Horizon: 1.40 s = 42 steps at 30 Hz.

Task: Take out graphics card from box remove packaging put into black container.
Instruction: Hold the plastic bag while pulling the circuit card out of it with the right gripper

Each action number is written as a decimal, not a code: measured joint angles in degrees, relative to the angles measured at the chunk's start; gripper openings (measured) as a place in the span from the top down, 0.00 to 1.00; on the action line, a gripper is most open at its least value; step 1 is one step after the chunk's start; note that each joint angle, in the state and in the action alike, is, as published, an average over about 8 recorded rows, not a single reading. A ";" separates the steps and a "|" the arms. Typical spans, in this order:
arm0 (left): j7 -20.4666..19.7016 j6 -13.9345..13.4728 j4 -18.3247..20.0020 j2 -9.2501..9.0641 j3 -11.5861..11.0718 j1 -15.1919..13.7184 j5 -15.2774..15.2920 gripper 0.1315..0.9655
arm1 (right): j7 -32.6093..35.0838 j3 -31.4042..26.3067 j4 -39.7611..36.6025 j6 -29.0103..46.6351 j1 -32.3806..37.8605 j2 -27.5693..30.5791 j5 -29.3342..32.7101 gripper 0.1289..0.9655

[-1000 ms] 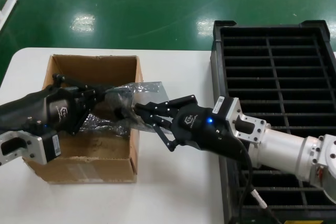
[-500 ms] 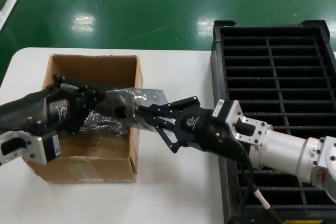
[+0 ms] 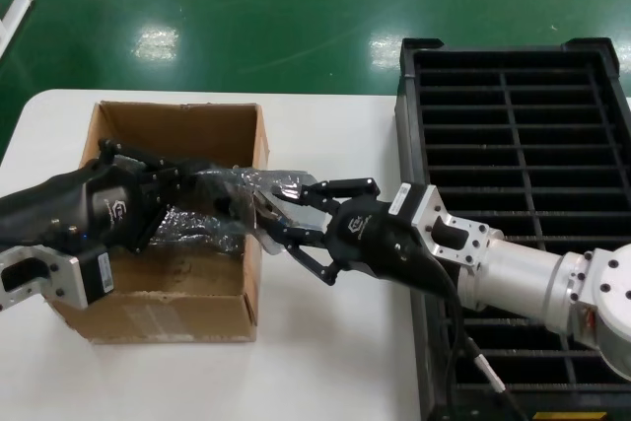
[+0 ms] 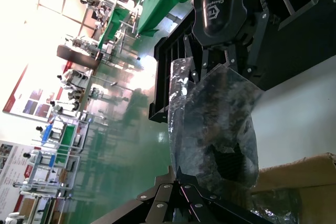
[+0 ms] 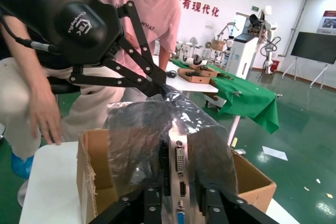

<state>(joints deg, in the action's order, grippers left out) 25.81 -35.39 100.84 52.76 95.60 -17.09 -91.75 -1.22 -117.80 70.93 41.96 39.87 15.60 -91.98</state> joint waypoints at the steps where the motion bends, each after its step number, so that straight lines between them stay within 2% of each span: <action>1: 0.00 0.00 0.00 0.00 0.00 0.00 0.00 0.99 | 0.10 0.01 -0.31 -0.05 0.14 -0.17 0.01 0.88; 14: 0.00 0.00 0.00 0.00 0.00 0.00 0.00 0.99 | 0.70 -0.12 -3.60 -0.18 1.53 -2.86 -0.42 0.75; 24: 0.00 0.00 0.00 0.00 0.00 0.00 0.00 0.99 | 0.54 0.23 -3.79 -0.80 1.47 -3.26 -0.43 0.84; 31: 0.00 0.00 0.00 0.00 0.00 0.00 0.00 0.99 | -0.70 0.81 0.70 -1.29 -0.33 -1.08 -0.16 0.93; 42: 0.00 0.00 0.00 0.00 0.00 0.00 0.00 0.99 | -3.52 0.52 9.88 0.66 -4.02 4.41 0.17 0.93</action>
<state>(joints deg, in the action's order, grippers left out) 25.81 -35.39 100.84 52.76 95.60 -17.09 -91.75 -4.74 -117.28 80.81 42.61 35.85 20.01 -91.80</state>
